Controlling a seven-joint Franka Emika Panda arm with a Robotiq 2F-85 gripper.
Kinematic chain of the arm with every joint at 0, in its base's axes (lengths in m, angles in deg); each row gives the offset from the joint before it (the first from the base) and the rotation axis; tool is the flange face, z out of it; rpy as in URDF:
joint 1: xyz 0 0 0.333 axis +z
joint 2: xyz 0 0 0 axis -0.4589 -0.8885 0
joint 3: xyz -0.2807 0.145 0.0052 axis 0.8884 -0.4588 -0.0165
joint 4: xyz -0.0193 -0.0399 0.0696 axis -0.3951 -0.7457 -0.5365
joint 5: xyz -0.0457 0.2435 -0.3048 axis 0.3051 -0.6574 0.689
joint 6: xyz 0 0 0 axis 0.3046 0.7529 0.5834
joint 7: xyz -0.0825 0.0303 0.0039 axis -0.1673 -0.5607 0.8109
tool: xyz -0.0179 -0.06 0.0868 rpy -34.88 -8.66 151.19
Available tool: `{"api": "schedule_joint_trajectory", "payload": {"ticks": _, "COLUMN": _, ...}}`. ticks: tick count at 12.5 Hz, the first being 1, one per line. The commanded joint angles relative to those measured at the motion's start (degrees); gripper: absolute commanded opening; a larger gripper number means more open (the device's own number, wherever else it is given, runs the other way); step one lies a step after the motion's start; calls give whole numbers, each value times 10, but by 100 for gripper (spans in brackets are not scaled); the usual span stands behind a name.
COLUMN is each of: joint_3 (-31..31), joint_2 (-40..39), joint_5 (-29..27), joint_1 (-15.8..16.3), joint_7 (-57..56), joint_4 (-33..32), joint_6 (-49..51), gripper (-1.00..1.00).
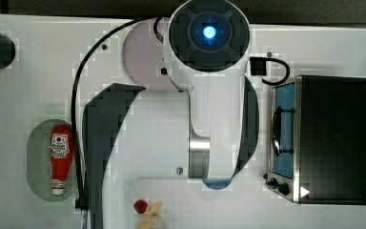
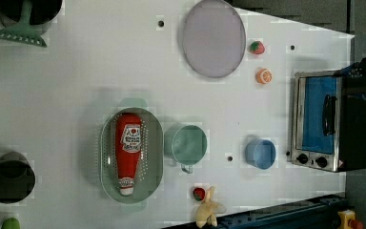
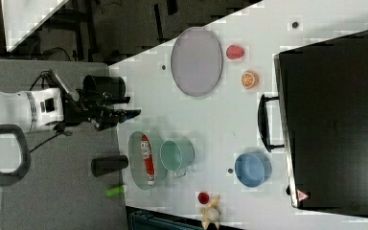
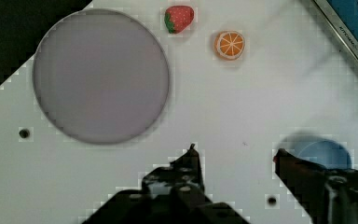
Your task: Pick ketchup from strainer and place it on the table
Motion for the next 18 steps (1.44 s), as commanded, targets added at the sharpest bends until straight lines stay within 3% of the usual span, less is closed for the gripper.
{"api": "schedule_joint_trajectory", "payload": {"ticks": 1, "joint_3": -27, "joint_2": 175, "joint_5": -26, "joint_1": -62, "joint_7": 19, "joint_4": -101, "joint_6": 85, "gripper": 58}}
{"api": "schedule_joint_trajectory", "payload": {"ticks": 3, "joint_3": -39, "joint_2": 168, "joint_5": -29, "joint_1": -58, "joint_7": 19, "joint_4": -102, "joint_6": 83, "gripper": 99}}
{"api": "schedule_joint_trajectory", "payload": {"ticks": 11, "joint_3": -209, "joint_2": 101, "joint_5": -47, "joint_1": -23, "joint_7": 21, "joint_4": -102, "joint_6": 23, "gripper": 100}}
{"api": "schedule_joint_trajectory", "payload": {"ticks": 18, "joint_3": -384, "joint_2": 18, "joint_5": -45, "joint_1": -18, "joint_7": 57, "joint_4": -140, "joint_6": -140, "gripper": 100}}
